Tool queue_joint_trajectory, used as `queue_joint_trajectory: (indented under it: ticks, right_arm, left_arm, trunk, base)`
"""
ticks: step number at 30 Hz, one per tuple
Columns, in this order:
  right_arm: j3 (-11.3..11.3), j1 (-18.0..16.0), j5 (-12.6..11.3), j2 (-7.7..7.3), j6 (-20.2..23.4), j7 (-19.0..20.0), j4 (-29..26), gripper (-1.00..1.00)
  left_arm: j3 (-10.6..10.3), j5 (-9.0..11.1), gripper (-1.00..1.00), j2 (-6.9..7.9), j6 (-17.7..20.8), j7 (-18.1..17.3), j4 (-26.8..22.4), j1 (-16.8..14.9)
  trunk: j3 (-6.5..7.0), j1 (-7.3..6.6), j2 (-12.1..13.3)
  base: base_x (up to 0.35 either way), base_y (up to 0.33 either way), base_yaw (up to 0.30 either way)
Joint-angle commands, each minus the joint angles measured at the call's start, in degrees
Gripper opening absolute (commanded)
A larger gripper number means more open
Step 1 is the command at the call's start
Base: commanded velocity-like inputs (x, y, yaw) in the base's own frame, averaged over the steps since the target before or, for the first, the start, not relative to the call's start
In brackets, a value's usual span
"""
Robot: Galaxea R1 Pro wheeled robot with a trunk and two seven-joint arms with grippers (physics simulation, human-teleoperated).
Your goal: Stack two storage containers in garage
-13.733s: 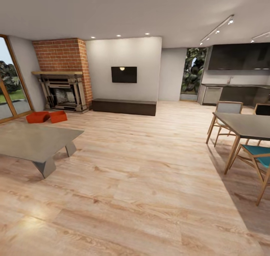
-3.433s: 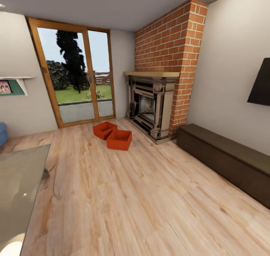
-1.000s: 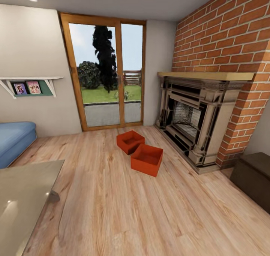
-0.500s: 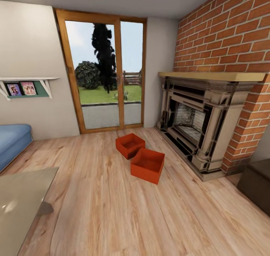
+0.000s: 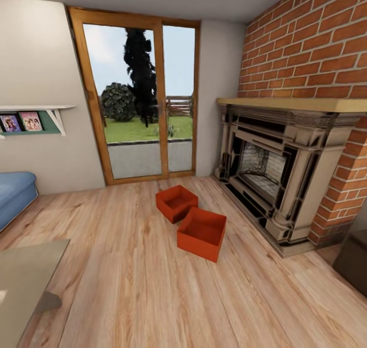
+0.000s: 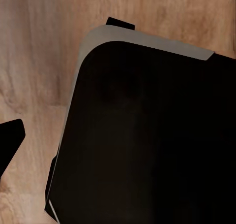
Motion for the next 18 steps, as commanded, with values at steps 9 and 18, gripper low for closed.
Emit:
queue_joint_trajectory:
  ticks: [9, 18]
  right_arm:
    - [0.48, -0.07, -0.49, 0.02, -0.29, -0.06, 0.17, 1.00]
    - [0.48, -0.07, -0.49, 0.02, -0.27, -0.06, 0.17, 1.00]
  left_arm:
    - [0.01, 0.25, 1.00, 0.02, -0.01, -0.01, -0.04, -0.01]
    - [-0.03, 0.25, 1.00, 0.02, -0.04, -0.01, -0.04, -0.01]
  trunk:
    - [-0.05, 0.03, -0.02]
    - [-0.05, 0.03, -0.02]
  base:
    - [0.324, 0.000, 0.000]
    - [0.324, 0.000, 0.000]
